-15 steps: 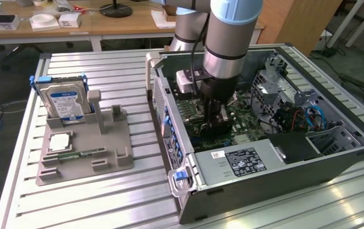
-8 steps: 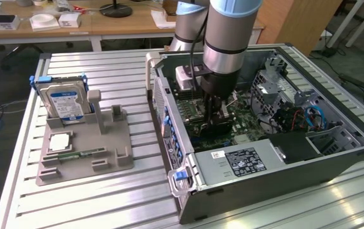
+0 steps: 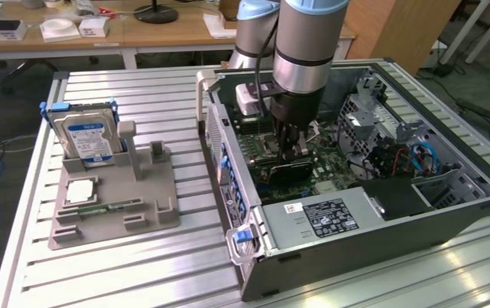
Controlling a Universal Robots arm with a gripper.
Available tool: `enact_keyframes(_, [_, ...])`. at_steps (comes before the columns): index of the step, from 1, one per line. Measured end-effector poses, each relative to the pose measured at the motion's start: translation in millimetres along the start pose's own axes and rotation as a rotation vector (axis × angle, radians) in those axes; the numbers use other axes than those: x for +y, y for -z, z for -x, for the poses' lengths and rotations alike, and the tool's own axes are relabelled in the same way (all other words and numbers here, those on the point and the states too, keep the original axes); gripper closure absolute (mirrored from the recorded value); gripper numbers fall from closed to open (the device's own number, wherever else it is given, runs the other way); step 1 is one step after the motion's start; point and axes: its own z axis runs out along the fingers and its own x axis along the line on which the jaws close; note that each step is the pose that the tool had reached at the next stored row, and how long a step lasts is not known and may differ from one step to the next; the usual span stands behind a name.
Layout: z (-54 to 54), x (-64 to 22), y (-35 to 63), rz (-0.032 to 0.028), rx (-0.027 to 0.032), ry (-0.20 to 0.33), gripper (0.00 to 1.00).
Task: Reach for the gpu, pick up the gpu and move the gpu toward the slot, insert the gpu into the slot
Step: 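Insert the gpu into the slot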
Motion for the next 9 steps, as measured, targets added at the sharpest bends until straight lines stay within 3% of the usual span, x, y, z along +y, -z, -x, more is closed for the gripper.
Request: enact_keyframes(9, [0.0,0.1,0.1,0.0,0.0001,0.0,0.9])
